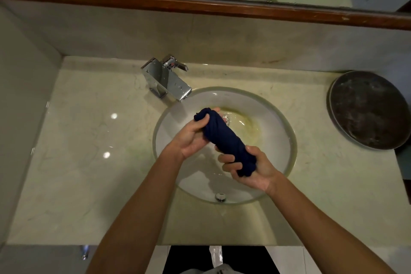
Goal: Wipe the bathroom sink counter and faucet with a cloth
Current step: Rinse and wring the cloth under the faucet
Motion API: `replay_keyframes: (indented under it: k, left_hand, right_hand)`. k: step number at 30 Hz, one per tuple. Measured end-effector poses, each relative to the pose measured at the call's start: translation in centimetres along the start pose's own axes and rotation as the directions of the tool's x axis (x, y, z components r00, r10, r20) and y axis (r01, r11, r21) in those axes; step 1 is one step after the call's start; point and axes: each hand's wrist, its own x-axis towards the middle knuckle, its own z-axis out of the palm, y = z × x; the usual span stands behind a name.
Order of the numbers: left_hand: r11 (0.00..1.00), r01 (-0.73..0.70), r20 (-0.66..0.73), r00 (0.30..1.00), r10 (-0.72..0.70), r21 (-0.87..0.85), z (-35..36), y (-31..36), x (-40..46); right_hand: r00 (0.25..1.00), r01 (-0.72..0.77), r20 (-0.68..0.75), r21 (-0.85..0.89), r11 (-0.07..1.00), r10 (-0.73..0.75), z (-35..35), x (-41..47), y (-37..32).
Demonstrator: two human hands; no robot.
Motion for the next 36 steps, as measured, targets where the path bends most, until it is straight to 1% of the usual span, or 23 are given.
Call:
replay_keyframes:
  k: [1, 3, 4, 6, 7, 9, 10, 11, 12, 14, 16, 18, 20, 23, 25, 27, 30, 31, 32, 33, 34, 35, 36]
  left_hand:
    - [0.999, -0.014, -0.013, 1.000, 0.014, 0.047, 0.5, -0.3, 0.0]
    - [0.996, -0.049, -0.056, 0.997, 0.053, 0.068, 1.8, -0.9, 0.0]
    - [0.996, -0.082, -0.065, 0.994, 0.083, 0.025, 2.5, -1.1, -0.1]
    - [0.982, -0.158, 0.003, 0.987, 0.159, -0.104, 3.9, -1.2, -0.3]
    - [0.973, -0.161, 0.045, 0.984, 0.171, -0.168, 4.3, -1.1, -0.3]
    - [0.967, -0.110, 0.055, 0.991, 0.125, -0.229, 4.5, -0.4, -0.3]
    - [0.978, -0.083, 0.032, 0.995, 0.090, -0.192, 4.5, 0.0, -0.2]
    - [0.994, -0.055, -0.008, 0.998, 0.055, -0.091, 4.4, 0.1, 0.1]
    - [0.997, -0.035, -0.080, 0.996, 0.040, 0.062, 4.2, 0.1, 0.5]
    - [0.949, -0.008, -0.239, 0.967, 0.087, 0.314, 4.0, -0.6, 1.7]
    - [0.887, 0.017, -0.365, 0.915, 0.173, 0.462, 3.8, -1.2, 2.6]
    - [0.785, 0.064, -0.421, 0.869, 0.259, 0.617, 2.9, -1.8, 3.7]
    - [0.660, 0.126, -0.436, 0.837, 0.329, 0.740, 2.0, -2.2, 4.5]
    - [0.565, 0.125, -0.417, 0.805, 0.423, 0.816, 1.0, -2.6, 5.2]
    - [0.538, 0.129, -0.416, 0.786, 0.456, 0.833, 0.8, -2.5, 5.2]
    - [0.545, 0.135, -0.429, 0.778, 0.459, 0.828, 0.7, -2.6, 5.0]
    - [0.559, 0.142, -0.434, 0.790, 0.433, 0.817, 1.6, -2.0, 4.7]
    - [0.538, 0.141, -0.426, 0.783, 0.453, 0.831, 2.3, -1.4, 4.7]
    - [0.480, 0.139, -0.402, 0.763, 0.505, 0.866, 3.0, -0.5, 4.7]
    - [0.428, 0.124, -0.372, 0.736, 0.565, 0.895, 3.8, 0.3, 4.6]
    - [0.417, 0.105, -0.366, 0.698, 0.615, 0.903, 4.5, 0.9, 4.4]
    - [0.466, 0.081, -0.396, 0.665, 0.633, 0.881, 4.9, 1.3, 4.2]
    - [0.544, 0.076, -0.451, 0.660, 0.601, 0.836, 5.4, 1.3, 3.7]
  right_hand:
    - [0.998, -0.004, 0.055, -0.016, 1.000, 0.005, 0.5, 0.0, 0.2]
    - [0.999, -0.015, 0.050, -0.076, 0.997, 0.019, 1.8, 0.0, 0.8]
    - [1.000, -0.008, -0.006, -0.122, 0.992, 0.007, 2.4, -0.1, 1.1]
    - [0.986, -0.005, -0.167, -0.209, 0.978, -0.030, 3.2, -0.6, 1.3]
    - [0.976, -0.018, -0.216, -0.216, 0.976, -0.030, 3.9, -0.9, 1.3]
    - [0.966, -0.051, -0.260, -0.202, 0.978, -0.003, 5.4, -1.1, 0.7]
    - [0.953, -0.087, -0.302, -0.250, 0.964, 0.007, 6.0, -1.0, 0.3]
    - [0.928, -0.142, -0.372, -0.351, 0.926, 0.002, 6.5, -0.9, 0.0]
    - [0.887, -0.215, -0.462, -0.469, 0.857, -0.031, 6.7, -0.5, -0.1]
    - [0.768, -0.369, -0.618, -0.644, 0.670, -0.170, 6.4, 0.8, 0.2]
    - [0.627, -0.477, -0.690, -0.707, 0.522, -0.362, 5.3, 2.6, 0.8]
    - [0.527, -0.532, -0.671, -0.739, 0.413, -0.523, 3.7, 4.3, 1.5]
    - [0.461, -0.547, -0.632, -0.755, 0.360, -0.623, 2.0, 5.7, 2.2]
    - [0.414, -0.580, -0.575, -0.764, 0.283, -0.705, 0.4, 6.9, 2.9]
    - [0.412, -0.600, -0.543, -0.766, 0.231, -0.732, -0.1, 7.2, 3.1]
    - [0.412, -0.613, -0.524, -0.765, 0.199, -0.745, -0.1, 7.3, 3.2]
    - [0.381, -0.623, -0.464, -0.768, 0.148, -0.800, 0.2, 7.1, 3.4]
    - [0.348, -0.633, -0.415, -0.765, 0.116, -0.841, 0.2, 6.9, 3.4]
    - [0.300, -0.647, -0.361, -0.757, 0.090, -0.883, 0.3, 6.7, 3.4]
    - [0.248, -0.654, -0.316, -0.752, 0.083, -0.916, 0.5, 6.5, 3.2]
    - [0.206, -0.649, -0.293, -0.755, 0.093, -0.934, 0.7, 6.2, 3.0]
    - [0.184, -0.635, -0.285, -0.765, 0.108, -0.941, 0.9, 5.9, 2.8]
    - [0.173, -0.625, -0.288, -0.771, 0.121, -0.942, 1.1, 5.5, 2.6]
